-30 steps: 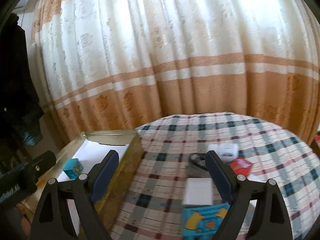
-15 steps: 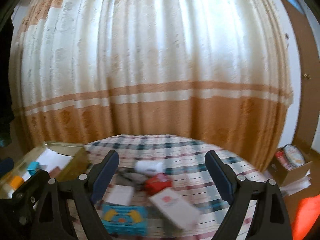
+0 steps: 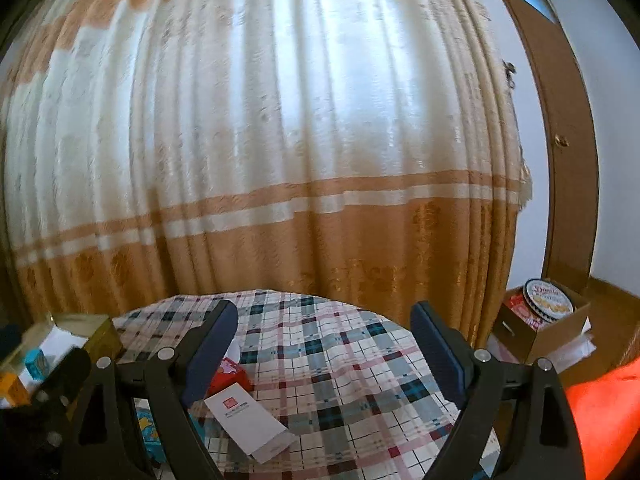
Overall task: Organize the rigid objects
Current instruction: 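Move both tools back toward the objects left on the table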
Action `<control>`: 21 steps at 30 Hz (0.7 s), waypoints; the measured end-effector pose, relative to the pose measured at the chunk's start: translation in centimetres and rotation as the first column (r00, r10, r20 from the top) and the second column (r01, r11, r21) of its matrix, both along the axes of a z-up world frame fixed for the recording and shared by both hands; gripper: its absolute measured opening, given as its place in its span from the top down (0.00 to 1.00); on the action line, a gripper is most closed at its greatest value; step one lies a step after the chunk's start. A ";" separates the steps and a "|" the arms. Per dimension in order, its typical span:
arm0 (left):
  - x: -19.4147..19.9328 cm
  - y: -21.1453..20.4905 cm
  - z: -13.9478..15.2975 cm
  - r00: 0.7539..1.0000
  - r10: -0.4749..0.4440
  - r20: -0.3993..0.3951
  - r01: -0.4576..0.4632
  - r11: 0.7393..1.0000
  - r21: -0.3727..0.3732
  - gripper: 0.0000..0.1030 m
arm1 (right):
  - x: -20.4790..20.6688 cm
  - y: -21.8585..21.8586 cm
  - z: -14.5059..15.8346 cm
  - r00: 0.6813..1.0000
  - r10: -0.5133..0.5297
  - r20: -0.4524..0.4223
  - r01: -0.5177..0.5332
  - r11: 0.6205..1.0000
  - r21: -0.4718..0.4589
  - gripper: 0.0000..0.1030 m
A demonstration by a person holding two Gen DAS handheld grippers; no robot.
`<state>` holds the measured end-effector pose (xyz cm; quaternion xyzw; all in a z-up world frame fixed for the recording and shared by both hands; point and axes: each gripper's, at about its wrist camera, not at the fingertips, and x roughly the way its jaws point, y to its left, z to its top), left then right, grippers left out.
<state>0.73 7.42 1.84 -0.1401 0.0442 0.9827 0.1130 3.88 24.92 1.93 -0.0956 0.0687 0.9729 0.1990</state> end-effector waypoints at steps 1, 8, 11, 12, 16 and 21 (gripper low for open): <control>0.0 0.2 0.0 1.000 -0.002 0.003 0.002 1.000 -0.007 0.01 | 0.1 0.1 -0.1 1.000 0.001 0.006 -0.001 1.000 -0.009 0.13; 0.6 0.9 -0.7 1.000 -0.016 -0.004 0.016 0.998 -0.055 0.00 | 0.1 -0.2 -0.1 1.000 -0.017 0.015 0.017 1.000 -0.002 0.11; 0.7 0.8 -0.7 1.000 -0.014 -0.001 0.014 0.999 -0.053 0.00 | 0.2 0.8 -0.3 0.999 -0.028 0.030 0.029 0.998 -0.057 0.11; 0.8 0.6 -0.6 1.000 -0.009 0.002 0.009 0.999 -0.044 0.00 | 0.4 0.9 -0.4 0.999 -0.029 0.028 0.031 0.997 -0.065 0.11; 1.1 -0.2 -0.5 1.000 -0.005 -0.003 0.005 1.000 -0.011 0.00 | 1.7 0.7 -0.4 0.999 -0.038 0.002 0.038 0.997 -0.065 0.11; 1.0 0.8 -0.8 0.998 -0.052 0.036 0.054 0.997 -0.055 0.00 | 1.6 0.1 -0.3 0.999 -0.035 0.015 0.036 0.999 -0.035 0.07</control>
